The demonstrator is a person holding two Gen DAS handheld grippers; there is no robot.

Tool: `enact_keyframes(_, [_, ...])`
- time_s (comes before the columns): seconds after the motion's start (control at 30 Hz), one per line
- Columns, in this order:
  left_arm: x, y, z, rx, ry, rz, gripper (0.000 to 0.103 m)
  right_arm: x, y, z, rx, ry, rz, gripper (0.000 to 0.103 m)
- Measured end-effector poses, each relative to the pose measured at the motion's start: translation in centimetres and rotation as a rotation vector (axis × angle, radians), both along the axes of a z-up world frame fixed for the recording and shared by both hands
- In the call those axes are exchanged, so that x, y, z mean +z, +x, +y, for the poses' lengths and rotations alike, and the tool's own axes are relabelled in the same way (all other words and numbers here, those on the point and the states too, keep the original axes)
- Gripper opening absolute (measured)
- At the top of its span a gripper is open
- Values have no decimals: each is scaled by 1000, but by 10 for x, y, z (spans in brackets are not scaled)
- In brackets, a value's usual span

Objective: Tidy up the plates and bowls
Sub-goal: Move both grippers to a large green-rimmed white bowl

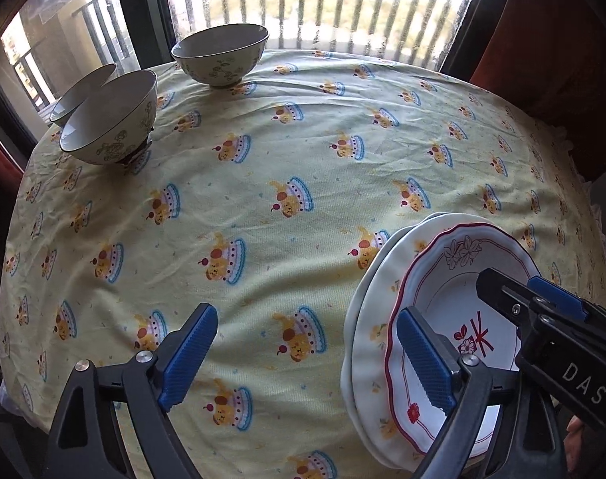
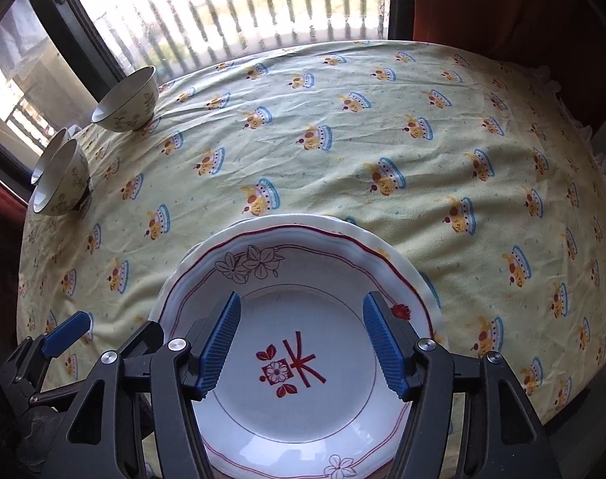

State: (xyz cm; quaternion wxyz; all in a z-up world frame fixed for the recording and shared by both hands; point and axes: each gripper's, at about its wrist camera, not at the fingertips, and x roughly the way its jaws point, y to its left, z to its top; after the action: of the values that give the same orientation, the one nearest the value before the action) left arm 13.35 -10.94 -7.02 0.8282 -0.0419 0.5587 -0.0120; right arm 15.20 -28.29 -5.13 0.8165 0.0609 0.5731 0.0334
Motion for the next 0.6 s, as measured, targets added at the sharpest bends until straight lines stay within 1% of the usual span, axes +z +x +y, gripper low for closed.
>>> enact_keyframes(0.13, [7, 3, 18, -40, 6, -15, 92, 8, 0, 32, -5, -25, -16, 67])
enact_keyframes(0.23, [7, 6, 36, -42, 10, 0, 90, 16, 1, 59, 9, -84, -47, 67])
enact_keyframes(0.33, [11, 8, 55, -41, 11, -11, 90, 22, 5, 80, 5, -73, -48, 67])
enact_keyframes(0.57, [11, 14, 104, -43, 20, -35, 89, 28, 13, 134, 12, -97, -66, 67])
enact_keyframes(0.6, [11, 15, 111, -45, 23, -43, 87, 29, 14, 143, 15, -104, -67, 67])
